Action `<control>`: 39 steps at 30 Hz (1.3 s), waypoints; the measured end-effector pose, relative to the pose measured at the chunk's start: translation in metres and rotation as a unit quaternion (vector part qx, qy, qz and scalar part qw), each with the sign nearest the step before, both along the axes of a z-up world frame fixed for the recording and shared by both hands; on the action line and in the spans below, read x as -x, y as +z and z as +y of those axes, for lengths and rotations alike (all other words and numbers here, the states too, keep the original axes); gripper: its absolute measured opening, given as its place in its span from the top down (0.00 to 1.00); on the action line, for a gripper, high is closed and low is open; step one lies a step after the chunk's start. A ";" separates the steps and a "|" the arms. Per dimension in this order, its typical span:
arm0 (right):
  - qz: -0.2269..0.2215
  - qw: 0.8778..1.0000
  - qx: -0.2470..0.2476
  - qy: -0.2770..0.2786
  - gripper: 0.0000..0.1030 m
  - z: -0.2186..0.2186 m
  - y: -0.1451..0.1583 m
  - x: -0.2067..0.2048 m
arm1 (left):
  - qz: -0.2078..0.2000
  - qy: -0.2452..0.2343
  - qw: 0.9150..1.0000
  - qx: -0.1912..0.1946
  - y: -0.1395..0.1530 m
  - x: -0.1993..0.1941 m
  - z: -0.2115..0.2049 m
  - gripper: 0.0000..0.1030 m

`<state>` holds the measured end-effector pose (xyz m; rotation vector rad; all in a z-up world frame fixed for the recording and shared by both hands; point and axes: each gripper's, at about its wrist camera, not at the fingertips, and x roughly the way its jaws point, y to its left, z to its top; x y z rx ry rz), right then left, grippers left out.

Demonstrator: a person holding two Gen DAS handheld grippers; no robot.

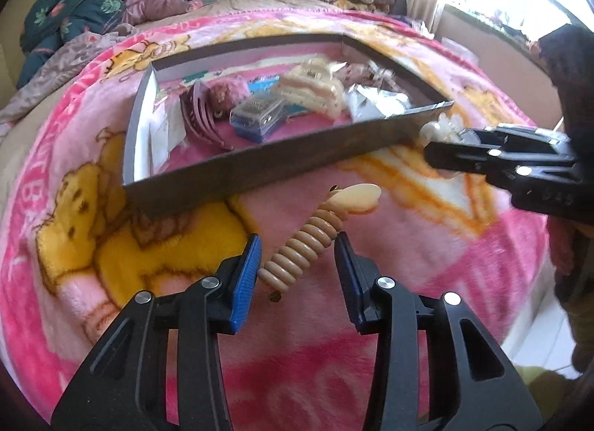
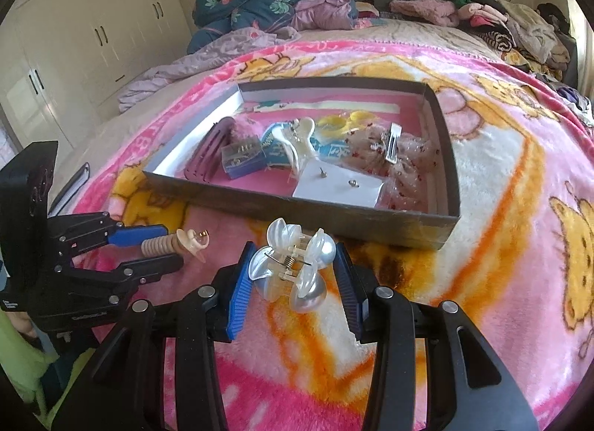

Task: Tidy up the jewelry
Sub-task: 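Grasp the spiral hair tie with the left tool while the right carries the clip boxward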

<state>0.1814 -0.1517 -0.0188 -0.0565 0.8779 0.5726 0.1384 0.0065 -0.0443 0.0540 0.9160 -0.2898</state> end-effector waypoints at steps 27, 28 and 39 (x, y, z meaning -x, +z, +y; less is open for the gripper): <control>-0.069 0.997 -0.015 -0.026 0.61 -0.032 0.048 -0.052 | -0.033 0.072 0.996 0.043 0.051 -0.070 -0.009 0.69; -0.070 0.997 -0.014 -0.028 0.61 -0.033 0.048 -0.057 | -0.031 0.072 0.996 0.044 0.049 -0.073 -0.010 0.69; -0.054 0.998 -0.001 -0.036 0.61 -0.042 0.030 -0.093 | -0.009 0.075 0.996 0.043 0.025 -0.092 -0.022 0.69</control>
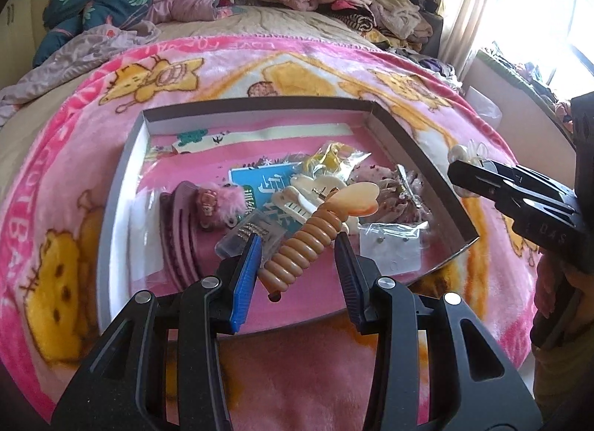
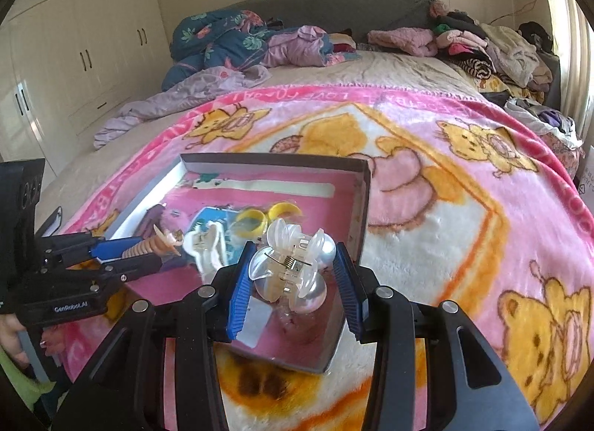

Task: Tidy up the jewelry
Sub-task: 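Grasp the spiral hair tie with the left tool while the right carries the clip boxward, then open both tools to release the items in the box and withdraw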

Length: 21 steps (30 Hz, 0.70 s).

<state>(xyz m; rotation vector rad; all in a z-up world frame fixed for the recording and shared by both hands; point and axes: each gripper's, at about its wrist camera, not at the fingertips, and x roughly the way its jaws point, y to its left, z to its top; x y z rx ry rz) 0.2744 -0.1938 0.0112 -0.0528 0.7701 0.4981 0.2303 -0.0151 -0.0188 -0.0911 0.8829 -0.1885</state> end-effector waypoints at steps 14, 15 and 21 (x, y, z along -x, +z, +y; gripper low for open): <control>0.034 0.999 0.011 0.015 0.45 0.020 -0.026 -0.005 | 0.009 0.006 1.000 -0.008 -0.010 0.000 0.003 0.66; 0.030 0.999 0.011 0.014 0.44 0.020 -0.024 -0.003 | 0.008 0.007 1.000 -0.005 -0.009 0.002 0.005 0.62; 0.009 1.000 0.005 0.003 0.35 0.013 -0.005 0.018 | 0.000 0.011 1.000 -0.006 0.000 0.012 0.008 0.51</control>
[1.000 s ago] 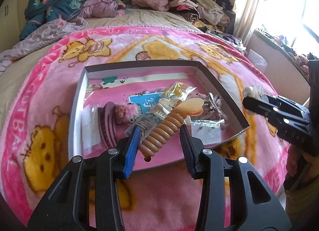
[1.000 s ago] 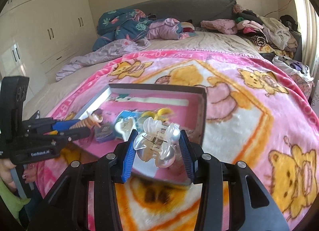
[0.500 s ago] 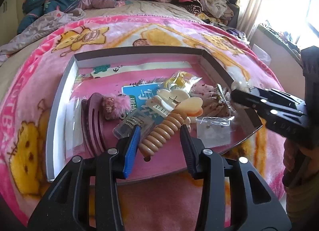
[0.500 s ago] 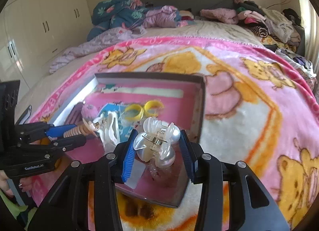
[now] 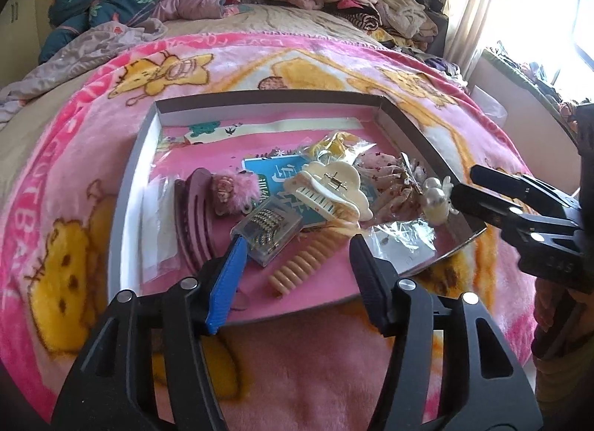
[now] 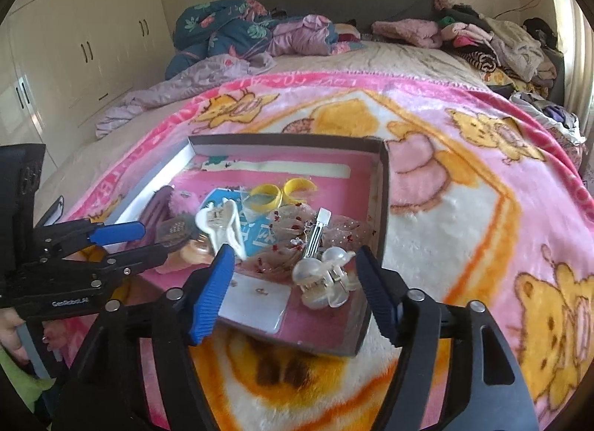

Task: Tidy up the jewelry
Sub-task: 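Open both tools to release the items in the box and withdraw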

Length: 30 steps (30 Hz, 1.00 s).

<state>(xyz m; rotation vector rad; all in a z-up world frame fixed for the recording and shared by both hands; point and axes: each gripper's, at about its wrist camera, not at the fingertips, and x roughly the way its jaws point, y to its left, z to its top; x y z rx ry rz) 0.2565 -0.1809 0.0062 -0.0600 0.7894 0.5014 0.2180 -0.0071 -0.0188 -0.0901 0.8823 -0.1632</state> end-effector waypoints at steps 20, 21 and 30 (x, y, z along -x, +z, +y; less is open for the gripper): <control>-0.045 0.999 -0.004 -0.026 0.08 -0.011 0.037 0.084 | -0.040 0.020 0.999 -0.002 0.043 0.071 0.013 0.11; -0.045 0.999 -0.004 -0.026 0.08 -0.010 0.038 0.087 | -0.040 0.020 0.999 -0.001 0.044 0.074 0.014 0.11; -0.049 0.999 -0.009 -0.020 0.07 -0.005 0.040 0.113 | -0.047 0.029 0.998 -0.005 0.052 0.106 0.020 0.11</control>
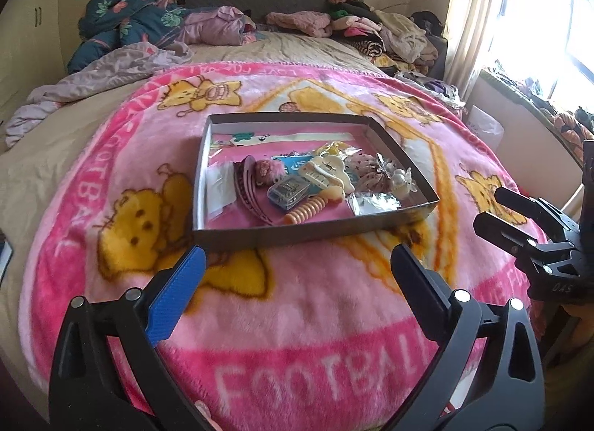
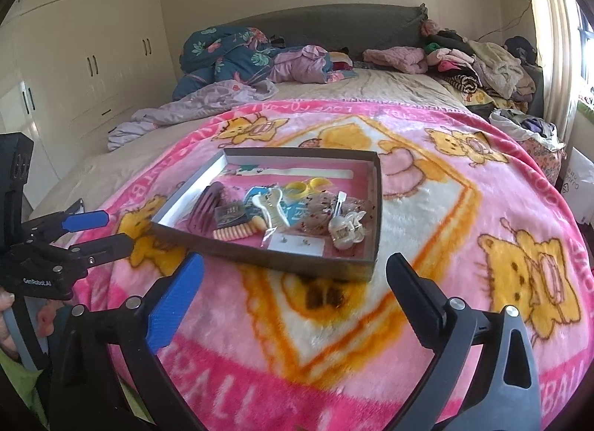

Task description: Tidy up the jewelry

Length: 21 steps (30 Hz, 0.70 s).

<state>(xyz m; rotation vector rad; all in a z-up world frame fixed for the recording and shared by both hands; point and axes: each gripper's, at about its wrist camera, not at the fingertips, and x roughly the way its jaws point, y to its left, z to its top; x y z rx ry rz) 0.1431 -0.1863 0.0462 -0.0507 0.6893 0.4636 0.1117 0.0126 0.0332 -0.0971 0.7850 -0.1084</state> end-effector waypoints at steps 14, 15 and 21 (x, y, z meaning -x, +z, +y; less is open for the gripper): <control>0.007 1.000 -0.020 -0.008 0.06 -0.004 -0.011 0.033 | -0.003 0.032 0.999 0.001 -0.008 0.041 0.020 0.11; 0.012 1.000 -0.022 -0.009 0.06 -0.004 -0.015 0.035 | -0.001 0.032 0.999 0.001 -0.009 0.043 0.020 0.11; 0.021 0.999 -0.028 -0.022 0.06 -0.006 -0.027 0.045 | 0.004 0.037 0.999 0.006 -0.017 0.055 0.022 0.11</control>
